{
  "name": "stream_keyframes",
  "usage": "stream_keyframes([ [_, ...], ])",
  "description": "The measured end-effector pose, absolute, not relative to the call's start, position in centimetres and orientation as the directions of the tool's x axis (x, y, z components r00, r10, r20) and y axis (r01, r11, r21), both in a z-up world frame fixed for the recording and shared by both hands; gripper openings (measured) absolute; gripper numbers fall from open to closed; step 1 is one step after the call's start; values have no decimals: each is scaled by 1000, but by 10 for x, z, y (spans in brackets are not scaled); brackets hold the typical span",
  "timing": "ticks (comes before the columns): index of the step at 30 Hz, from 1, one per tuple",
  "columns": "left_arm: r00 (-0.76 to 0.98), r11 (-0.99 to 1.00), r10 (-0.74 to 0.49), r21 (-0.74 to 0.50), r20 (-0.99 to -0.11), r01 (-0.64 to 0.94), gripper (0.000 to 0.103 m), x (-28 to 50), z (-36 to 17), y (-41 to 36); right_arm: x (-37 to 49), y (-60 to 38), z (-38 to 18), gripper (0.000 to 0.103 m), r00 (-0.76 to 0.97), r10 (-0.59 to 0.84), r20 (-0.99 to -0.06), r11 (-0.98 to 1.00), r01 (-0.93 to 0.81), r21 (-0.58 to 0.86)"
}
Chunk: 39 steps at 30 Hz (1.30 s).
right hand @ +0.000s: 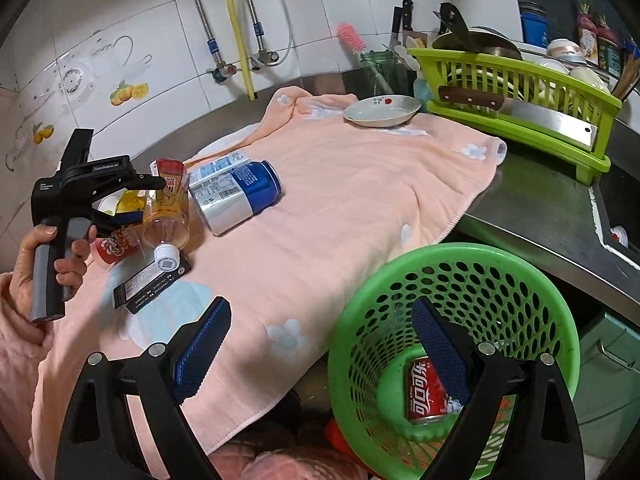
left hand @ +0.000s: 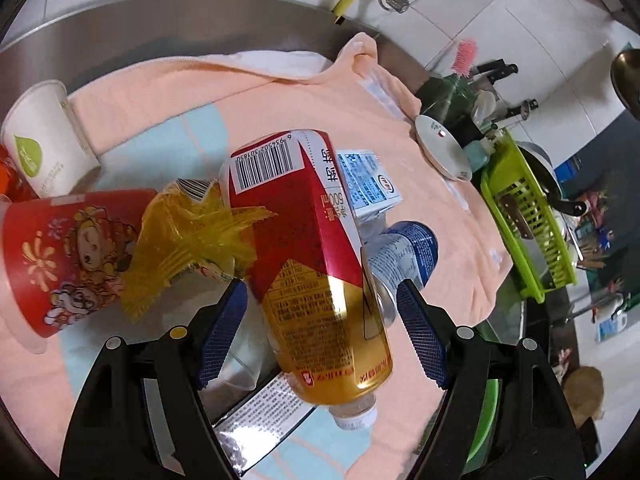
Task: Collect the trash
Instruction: 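Grasp the red-and-gold drink bottle with the left tool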
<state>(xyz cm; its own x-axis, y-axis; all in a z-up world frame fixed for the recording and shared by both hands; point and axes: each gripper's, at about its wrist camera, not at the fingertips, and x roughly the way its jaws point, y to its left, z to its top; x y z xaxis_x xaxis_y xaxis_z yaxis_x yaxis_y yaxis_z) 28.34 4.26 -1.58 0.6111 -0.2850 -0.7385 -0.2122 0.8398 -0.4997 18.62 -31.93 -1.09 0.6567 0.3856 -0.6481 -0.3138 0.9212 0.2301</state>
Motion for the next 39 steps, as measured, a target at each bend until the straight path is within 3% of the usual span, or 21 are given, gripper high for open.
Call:
stream_keyframes([
  [18,586,853,-269,-472,-765,-224,80,308,-24,44,206,-286,-19,89,617,405,-675,908,-357,219],
  [29,533,899,-158,-345,-831,-271,80,321,-23,33,210,-276,-19,89,607,408,-682,905,-369,213],
  [39,577,869,-230,-432,-784,-241,77,302,-16,42,210,-274,-13,89,612,407,-678,905,-373,206],
])
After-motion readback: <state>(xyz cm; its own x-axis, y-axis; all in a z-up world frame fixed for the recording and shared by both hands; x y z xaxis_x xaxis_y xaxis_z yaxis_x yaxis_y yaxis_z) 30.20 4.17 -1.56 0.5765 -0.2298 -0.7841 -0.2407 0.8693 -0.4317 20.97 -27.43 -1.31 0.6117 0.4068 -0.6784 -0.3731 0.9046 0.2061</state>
